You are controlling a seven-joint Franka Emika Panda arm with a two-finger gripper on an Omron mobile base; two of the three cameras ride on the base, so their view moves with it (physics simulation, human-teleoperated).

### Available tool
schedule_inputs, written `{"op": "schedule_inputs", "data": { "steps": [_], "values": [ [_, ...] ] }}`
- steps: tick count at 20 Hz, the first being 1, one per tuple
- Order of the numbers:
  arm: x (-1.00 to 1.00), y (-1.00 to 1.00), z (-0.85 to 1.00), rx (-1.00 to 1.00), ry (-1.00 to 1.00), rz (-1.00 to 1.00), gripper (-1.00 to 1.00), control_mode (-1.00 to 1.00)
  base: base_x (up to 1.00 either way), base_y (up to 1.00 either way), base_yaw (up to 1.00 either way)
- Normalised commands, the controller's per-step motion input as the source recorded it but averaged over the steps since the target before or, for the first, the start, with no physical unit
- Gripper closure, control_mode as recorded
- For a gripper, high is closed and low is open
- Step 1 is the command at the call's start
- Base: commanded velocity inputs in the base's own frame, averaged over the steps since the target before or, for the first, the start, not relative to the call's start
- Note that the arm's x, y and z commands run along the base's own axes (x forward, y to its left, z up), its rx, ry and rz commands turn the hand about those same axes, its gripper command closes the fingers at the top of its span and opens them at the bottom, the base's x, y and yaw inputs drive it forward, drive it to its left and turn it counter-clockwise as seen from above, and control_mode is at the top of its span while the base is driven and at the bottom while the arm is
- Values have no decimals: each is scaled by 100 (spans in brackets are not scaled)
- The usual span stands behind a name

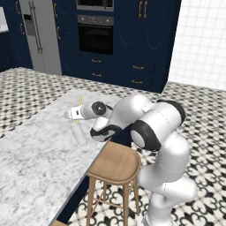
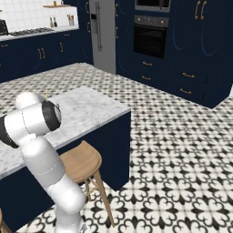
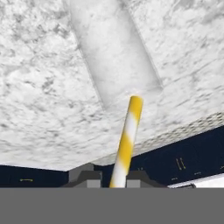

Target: Take a straw from the drawer in front and place it inside the glass cup on the dining counter.

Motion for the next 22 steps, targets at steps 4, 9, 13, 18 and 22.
{"op": "schedule_inputs", "data": {
  "steps": [4, 9, 13, 18, 22],
  "values": [
    [-38, -22, -50, 0, -13, 0, 100, -100, 0, 0, 0],
    [-35, -37, -42, 1, -17, 0, 100, -100, 0, 0, 0],
    [-13, -26, -11, 4, -15, 0, 100, -100, 0, 0, 0],
    [-36, -34, 0, 3, -12, 0, 100, -100, 0, 0, 0],
    [-52, -34, 0, 0, -3, 0, 100, -100, 0, 0, 0]
  ]
}}
